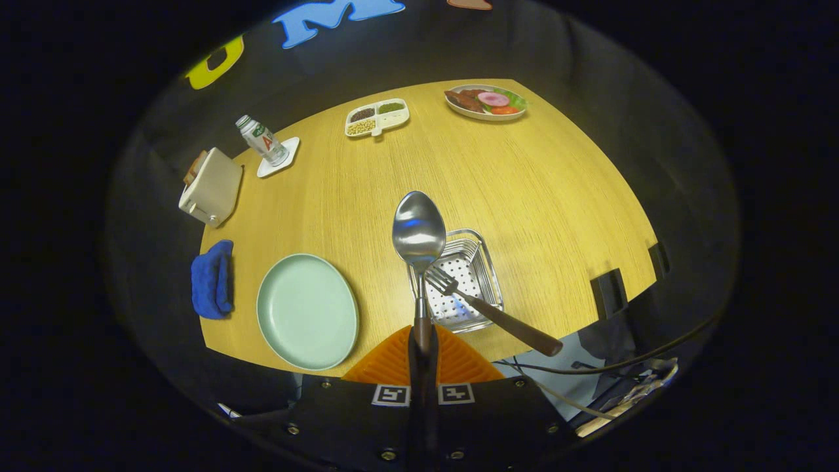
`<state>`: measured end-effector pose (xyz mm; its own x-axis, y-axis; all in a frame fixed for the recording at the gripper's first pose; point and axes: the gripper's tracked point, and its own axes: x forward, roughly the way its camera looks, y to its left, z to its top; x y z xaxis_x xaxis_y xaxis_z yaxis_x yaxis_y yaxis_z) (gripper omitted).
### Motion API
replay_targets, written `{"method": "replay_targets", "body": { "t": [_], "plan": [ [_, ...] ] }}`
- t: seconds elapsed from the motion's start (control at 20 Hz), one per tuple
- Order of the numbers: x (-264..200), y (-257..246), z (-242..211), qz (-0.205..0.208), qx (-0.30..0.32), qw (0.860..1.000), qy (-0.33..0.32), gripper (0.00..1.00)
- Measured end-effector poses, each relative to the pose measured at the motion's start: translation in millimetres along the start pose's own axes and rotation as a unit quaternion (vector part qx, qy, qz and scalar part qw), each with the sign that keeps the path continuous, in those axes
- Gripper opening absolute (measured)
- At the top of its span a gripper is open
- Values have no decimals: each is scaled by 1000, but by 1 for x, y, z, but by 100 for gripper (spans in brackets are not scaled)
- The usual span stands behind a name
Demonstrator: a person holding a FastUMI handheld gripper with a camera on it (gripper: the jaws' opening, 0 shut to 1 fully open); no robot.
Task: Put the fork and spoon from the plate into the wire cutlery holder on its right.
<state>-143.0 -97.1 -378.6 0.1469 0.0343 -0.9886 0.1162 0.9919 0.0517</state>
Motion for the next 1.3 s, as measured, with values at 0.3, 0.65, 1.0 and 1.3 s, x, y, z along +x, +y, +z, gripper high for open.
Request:
{"method": "replay_targets", "body": {
  "t": [0.3,0.65,1.0,1.3],
  "plan": [
    [3,-9,-24,8,11,999,52,1],
    [7,-9,-26,13,47,995,83,1],
    [6,-11,-17,-4,30,997,75,5],
    [3,-8,-4,-5,30,998,52,13]
  ]
}}
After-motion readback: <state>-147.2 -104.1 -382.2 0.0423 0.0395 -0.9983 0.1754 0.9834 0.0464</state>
